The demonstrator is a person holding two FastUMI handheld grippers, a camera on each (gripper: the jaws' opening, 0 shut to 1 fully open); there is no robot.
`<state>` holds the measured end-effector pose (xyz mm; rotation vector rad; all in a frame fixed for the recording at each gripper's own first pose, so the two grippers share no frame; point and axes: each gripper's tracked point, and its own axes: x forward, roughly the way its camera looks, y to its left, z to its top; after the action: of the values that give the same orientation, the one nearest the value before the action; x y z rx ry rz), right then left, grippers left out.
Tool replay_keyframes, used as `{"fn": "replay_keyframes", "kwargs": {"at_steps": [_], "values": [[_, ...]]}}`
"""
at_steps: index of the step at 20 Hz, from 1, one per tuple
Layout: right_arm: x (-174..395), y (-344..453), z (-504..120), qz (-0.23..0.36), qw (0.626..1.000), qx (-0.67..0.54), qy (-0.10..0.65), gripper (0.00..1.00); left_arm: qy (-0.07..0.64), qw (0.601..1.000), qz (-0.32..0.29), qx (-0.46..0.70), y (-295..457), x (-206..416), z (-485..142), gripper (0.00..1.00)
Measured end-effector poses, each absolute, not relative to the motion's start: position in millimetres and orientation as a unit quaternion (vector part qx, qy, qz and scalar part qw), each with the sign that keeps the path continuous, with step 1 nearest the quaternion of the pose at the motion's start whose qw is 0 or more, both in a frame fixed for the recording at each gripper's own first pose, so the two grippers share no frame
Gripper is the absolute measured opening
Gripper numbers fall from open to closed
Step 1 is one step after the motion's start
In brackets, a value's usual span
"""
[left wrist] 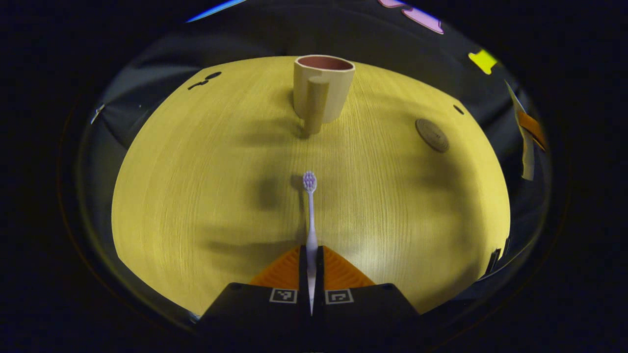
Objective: Put the toothbrush and toothpaste on the desktop into the cup, then pick up the cup and place it on the coaster on the desktop.
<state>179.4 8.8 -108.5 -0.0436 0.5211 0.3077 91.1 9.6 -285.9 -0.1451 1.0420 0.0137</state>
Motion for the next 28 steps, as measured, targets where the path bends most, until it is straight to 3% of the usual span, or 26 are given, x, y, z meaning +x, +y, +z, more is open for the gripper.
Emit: {"fn": "replay_keyframes", "kwargs": {"at_steps": [17,23,28], "values": [[261,203,-45,0.233,0.964,0.002,0.128,0.29,0.275,0.947,0.018,-0.166,78,41,-128,0.06],[299,254,-50,0.247,0.966,0.023,0.079,0.29,0.210,0.961,0.023,-0.178,93,19,-104,0.06],[324,277,-85,0.244,0.966,0.020,0.084,0.29,0.187,0.963,0.022,-0.191,100,20,-99,0.06]]}}
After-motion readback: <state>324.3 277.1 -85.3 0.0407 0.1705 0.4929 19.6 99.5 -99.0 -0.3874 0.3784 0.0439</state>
